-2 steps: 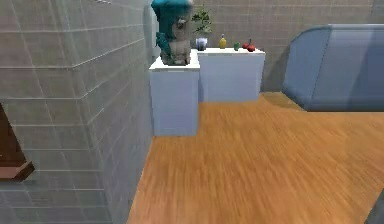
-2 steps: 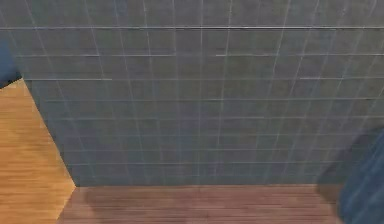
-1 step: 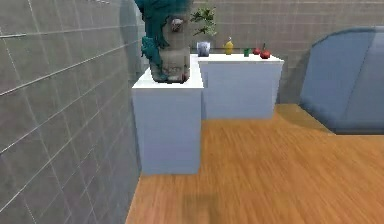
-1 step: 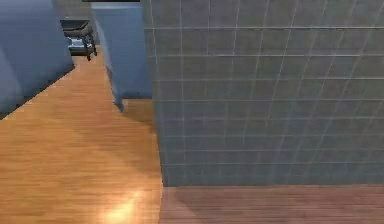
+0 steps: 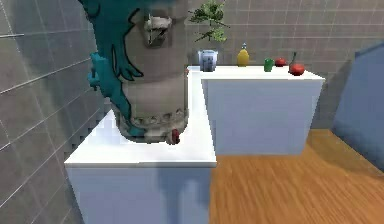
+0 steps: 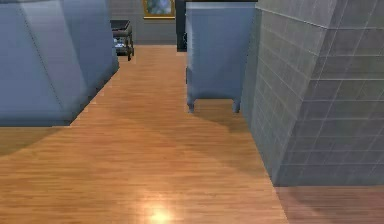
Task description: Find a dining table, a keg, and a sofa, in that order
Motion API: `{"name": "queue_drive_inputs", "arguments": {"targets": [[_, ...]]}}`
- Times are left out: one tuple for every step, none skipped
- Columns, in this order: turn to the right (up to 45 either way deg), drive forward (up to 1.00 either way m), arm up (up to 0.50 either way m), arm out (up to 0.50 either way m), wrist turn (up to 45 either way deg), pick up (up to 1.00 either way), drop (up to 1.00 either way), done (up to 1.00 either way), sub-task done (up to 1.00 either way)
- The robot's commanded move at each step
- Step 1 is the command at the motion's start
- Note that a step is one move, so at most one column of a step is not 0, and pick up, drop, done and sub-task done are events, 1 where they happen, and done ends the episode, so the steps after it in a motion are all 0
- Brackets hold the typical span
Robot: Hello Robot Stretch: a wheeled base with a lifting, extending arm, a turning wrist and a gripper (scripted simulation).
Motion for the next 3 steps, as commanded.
{"name": "queue_drive_inputs", "arguments": {"targets": [[-9.0,0.00,0.00,0.00,0.0,0.00,0.00,0.00,0.00],[0.0,0.00,0.00,0.00,0.0,0.00,0.00,0.00,1.00],[-45.0,0.00,0.00,0.00,0.0,0.00,0.00,0.00,0.00]]}}
